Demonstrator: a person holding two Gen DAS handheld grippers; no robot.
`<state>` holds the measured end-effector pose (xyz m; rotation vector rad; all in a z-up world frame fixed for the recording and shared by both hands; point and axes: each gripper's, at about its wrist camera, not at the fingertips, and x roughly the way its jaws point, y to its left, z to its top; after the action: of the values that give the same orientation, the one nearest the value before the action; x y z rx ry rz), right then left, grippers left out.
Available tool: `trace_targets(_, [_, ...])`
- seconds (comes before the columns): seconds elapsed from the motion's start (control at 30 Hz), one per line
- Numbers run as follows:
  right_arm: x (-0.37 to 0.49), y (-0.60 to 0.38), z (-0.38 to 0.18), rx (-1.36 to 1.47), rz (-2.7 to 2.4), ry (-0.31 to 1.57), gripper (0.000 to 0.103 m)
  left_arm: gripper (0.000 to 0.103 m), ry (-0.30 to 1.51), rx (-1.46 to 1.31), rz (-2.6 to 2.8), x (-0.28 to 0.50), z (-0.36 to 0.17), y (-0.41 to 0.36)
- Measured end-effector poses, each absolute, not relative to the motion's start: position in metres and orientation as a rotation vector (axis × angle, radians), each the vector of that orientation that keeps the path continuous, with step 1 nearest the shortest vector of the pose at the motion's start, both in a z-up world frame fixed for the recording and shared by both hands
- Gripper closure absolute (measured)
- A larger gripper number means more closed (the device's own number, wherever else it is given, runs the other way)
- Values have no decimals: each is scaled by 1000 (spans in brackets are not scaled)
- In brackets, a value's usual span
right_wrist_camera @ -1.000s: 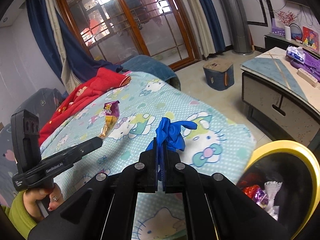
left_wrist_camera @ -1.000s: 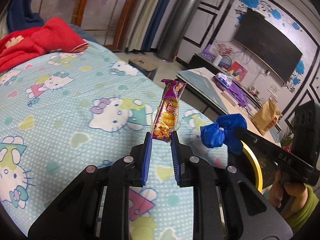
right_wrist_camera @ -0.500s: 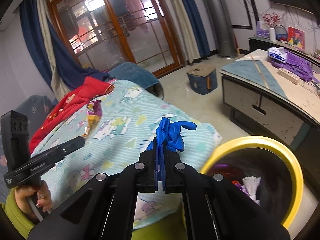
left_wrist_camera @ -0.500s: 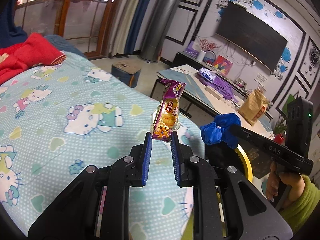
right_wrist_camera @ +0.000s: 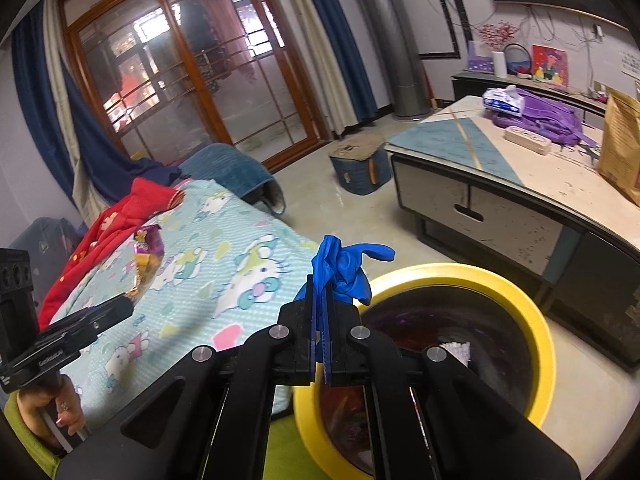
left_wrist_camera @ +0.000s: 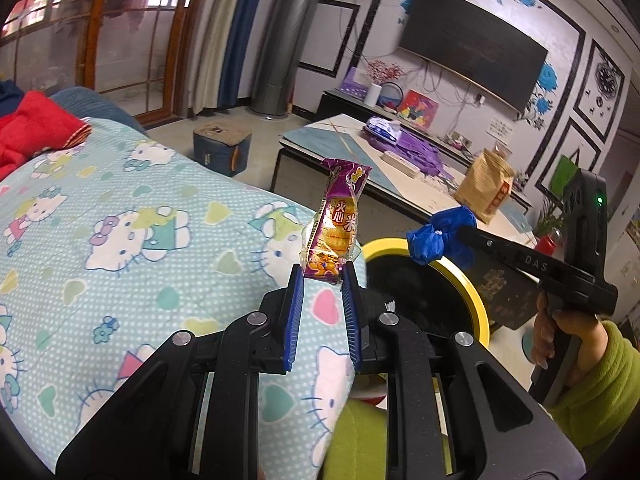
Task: Collect trash
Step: 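Carry the purple wrapper and blue glove with both tools over the bin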
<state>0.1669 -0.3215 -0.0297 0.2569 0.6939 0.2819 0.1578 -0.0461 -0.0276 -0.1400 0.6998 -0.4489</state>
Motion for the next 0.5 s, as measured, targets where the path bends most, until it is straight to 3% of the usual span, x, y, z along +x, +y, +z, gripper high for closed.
trace_targets(0.5, [149, -366, -39, 311, 182, 692, 100, 89, 729, -31, -545, 149, -37, -98])
